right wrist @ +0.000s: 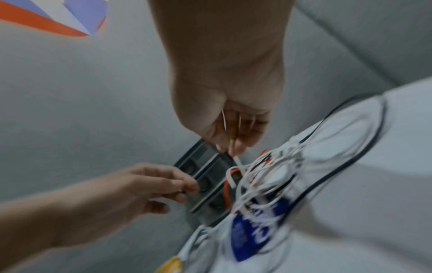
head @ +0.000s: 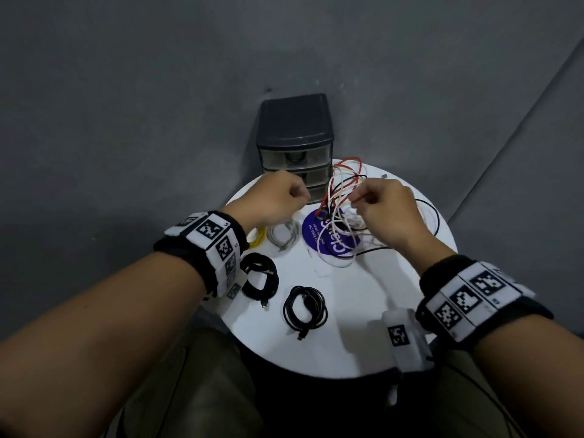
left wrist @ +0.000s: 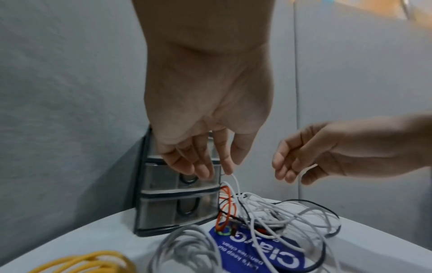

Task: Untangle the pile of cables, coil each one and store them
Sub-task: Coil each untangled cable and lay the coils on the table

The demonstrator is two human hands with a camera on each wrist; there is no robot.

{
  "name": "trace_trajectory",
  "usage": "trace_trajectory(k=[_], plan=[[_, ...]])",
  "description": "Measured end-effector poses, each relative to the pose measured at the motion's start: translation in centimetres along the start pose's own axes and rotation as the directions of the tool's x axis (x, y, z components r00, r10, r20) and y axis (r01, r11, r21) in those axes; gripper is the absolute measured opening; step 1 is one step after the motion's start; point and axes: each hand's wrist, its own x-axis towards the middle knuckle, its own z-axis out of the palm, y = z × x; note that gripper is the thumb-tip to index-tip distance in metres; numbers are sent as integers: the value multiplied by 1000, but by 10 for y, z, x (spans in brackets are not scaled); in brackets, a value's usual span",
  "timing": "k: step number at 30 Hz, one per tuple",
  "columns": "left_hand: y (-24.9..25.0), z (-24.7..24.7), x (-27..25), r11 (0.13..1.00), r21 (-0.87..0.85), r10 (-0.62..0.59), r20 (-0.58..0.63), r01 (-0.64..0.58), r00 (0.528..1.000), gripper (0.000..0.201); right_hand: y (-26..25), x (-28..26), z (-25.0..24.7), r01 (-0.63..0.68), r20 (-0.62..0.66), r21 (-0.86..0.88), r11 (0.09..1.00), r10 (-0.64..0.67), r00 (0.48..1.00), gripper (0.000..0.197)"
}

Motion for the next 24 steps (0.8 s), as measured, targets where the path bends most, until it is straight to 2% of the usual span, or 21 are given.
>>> trace_trajectory(k=[1,2,4,5,6,8,10,13,15,18,20,21,24], plan=[[8,4,1,999,10,39,22,-39,999,14,5,-1,-9,-10,48,-108,994,16,999,23],[16,8,3,996,31,76,45,-78,996,14,11,-3,-15,-10,153,-239,971,48,987,20],[28,18,5,986,87,131,93,-139,987,16,23,-7,-16,73,396,-512,856,160,904,8],[34,22,5,983,104,139,128,-152,982,18,27,-11,-15,126,455,-595,793,204,867,7],[38,26,5,980,112,141,176,-163,974,24,29,-14,-14,147,467,-623,768,215,858,16],[45,31,5,971,153,135,294,-186,946,42,28,-14,-19,125,426,-544,830,145,893,25],[47,33,5,961,198,114,359,-195,926,59,16,-13,-30,106,344,-353,930,23,939,29],[46,29,6,975,125,132,343,-184,930,58,-10,-10,-51,144,194,-87,986,-124,973,25],[47,23,5,981,72,154,284,-181,946,39,-27,-10,-64,195,88,37,980,-197,976,25],[49,11,4,987,-27,161,134,-159,978,5,-46,-6,-83,242,-74,170,955,-232,970,25],[51,2,4,984,-99,159,88,-150,983,8,-56,-4,-93,277,-155,249,928,-244,957,24],[53,-2,1,980,-136,161,102,-146,982,9,-60,-4,-96,300,-182,283,911,-256,949,25],[62,-8,-7,961,-209,218,152,-184,964,31,-73,-7,-101,368,-215,336,867,-310,926,25]])
